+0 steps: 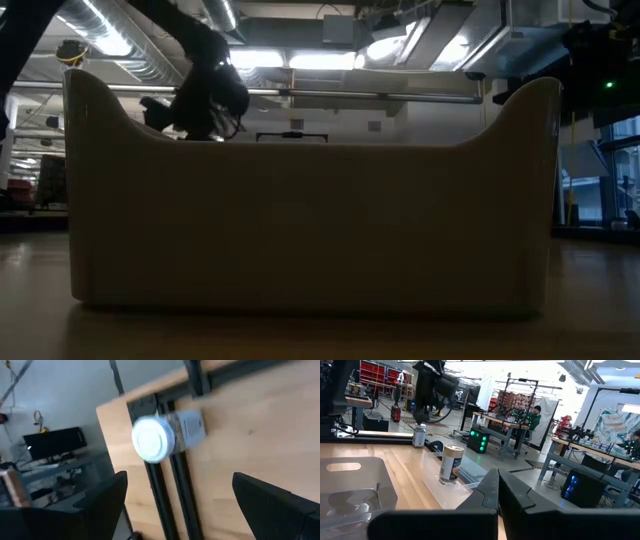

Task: Sort spices by type
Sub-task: Put the top left white seasoning bottle into the black bin

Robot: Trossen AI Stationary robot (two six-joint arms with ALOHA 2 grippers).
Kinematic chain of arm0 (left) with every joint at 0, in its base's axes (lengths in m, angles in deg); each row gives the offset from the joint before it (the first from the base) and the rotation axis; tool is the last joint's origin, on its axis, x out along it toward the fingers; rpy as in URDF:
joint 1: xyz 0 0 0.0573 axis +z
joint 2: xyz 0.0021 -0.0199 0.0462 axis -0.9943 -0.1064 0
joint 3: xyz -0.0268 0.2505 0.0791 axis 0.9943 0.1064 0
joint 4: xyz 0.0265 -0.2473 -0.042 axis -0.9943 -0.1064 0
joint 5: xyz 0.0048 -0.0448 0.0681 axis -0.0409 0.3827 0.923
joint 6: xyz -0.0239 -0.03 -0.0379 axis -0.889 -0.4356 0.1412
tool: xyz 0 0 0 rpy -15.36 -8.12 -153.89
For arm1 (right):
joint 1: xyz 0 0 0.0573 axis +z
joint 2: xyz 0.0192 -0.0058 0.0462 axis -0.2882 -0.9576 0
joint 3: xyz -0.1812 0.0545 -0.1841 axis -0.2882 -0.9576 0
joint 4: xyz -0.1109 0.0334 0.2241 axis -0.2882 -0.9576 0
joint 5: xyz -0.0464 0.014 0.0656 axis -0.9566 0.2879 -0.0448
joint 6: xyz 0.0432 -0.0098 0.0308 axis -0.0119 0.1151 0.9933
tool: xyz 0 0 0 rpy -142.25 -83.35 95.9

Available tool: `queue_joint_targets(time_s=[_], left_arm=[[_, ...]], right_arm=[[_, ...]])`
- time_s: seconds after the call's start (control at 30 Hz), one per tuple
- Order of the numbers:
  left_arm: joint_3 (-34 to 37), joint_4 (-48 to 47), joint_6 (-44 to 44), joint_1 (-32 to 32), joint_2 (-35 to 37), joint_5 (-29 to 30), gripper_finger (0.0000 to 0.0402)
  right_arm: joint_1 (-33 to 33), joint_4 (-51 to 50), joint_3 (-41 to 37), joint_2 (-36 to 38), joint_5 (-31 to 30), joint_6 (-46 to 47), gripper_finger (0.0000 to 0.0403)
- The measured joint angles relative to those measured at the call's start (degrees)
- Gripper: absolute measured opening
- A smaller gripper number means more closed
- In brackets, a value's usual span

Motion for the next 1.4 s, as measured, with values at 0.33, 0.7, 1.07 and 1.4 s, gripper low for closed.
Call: queue_joint_targets(time_s=[0.33,0.7,1.07,1.4], left_arm=[[8.32,6.53,0.83,2.59,-0.02,2.84,0.0345],[8.48,12.43,4.3,2.71,0.0,3.29,0.0336],[8.5,12.89,5.38,2.96,-0.96,3.71,0.0336],[8.5,11.68,6.84,2.7,-3.79,4.26,0.0336]], right_arm=[[-0.02,-0.16,0.0,0.0,0.02,0.0,0.0007],[0.0,0.02,0.0,0.0,0.02,0.0,0.0007],[-0.01,-0.18,0.0,-0.01,0.45,0.0,0.0007],[-0.02,-0.27,0.0,0.0,0.44,0.0,0.0007]])
